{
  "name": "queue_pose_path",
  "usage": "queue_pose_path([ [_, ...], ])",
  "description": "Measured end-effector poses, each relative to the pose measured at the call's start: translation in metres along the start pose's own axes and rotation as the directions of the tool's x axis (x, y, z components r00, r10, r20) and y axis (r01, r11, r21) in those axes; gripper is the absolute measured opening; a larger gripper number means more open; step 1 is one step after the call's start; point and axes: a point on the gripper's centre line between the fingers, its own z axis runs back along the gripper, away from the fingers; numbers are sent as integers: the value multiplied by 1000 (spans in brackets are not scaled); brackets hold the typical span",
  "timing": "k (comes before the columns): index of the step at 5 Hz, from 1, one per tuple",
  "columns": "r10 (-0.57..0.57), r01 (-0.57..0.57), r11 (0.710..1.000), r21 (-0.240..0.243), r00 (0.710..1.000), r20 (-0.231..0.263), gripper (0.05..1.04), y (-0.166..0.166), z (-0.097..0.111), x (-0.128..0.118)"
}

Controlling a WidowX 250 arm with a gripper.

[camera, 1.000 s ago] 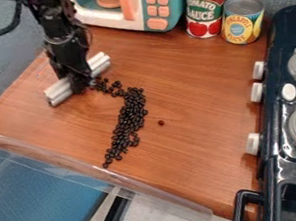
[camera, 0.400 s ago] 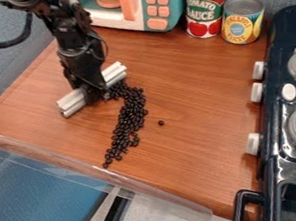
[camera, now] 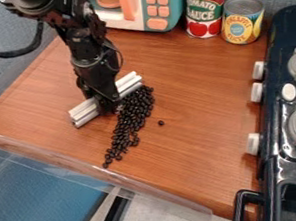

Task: Sweep into pile

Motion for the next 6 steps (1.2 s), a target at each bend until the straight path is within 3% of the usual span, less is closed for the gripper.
queue_pose_path([
  [3, 13, -13, 998, -57, 1000, 3, 383, -30, 4, -5],
  [4, 54, -53, 995, -79, 998, 10, 383, -35, 4, -6],
  [6, 231, -229, 961, -153, 973, -5, 383, -30, 6, -12],
])
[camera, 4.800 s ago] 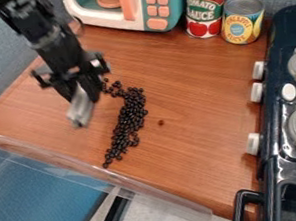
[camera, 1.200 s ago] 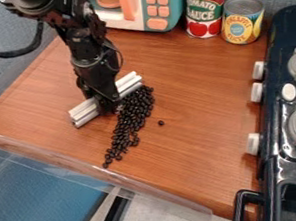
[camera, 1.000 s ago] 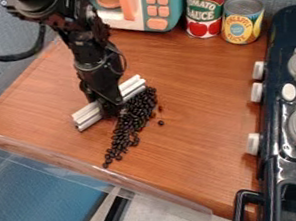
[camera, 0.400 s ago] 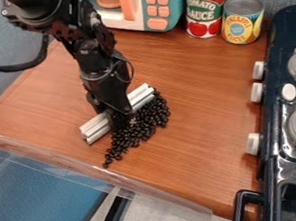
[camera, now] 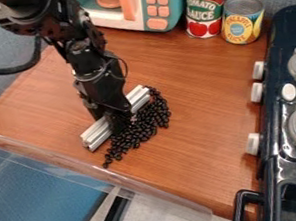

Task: Sweep into pile

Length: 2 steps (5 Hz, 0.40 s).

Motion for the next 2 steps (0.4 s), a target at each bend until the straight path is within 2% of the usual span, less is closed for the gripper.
queue_pose_path([
  [1, 14, -14, 1000, -1, 1000, 22, 382, 7, 12, 5],
  [2, 52, -53, 999, 8, 994, 92, 383, 24, 36, 16],
])
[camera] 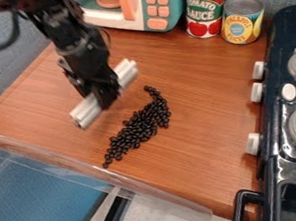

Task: Sweep into pile

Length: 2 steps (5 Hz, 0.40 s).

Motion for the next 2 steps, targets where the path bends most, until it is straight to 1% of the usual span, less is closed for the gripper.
queue_pose_path([
  [1, -9, 8, 1000, 15, 999, 45, 382, 10, 17, 13],
  [2, -119, 118, 985, 123, 993, 6, 382, 24, 19, 36],
])
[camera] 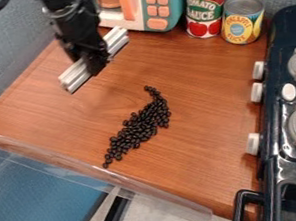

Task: Sweep into pile

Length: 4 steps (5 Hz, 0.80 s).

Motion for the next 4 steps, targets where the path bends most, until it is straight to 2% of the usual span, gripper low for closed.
queue_pose_path([
  [1, -86, 86, 994, 63, 996, -3, 383, 5, -10, 15],
  [2, -165, 162, 981, 110, 986, 16, 383, 12, -14, 30],
  [3, -293, 292, 947, 131, 956, -14, 383, 4, -30, 41],
  [4, -381, 380, 919, 103, 924, -13, 382, 1, -39, 46],
])
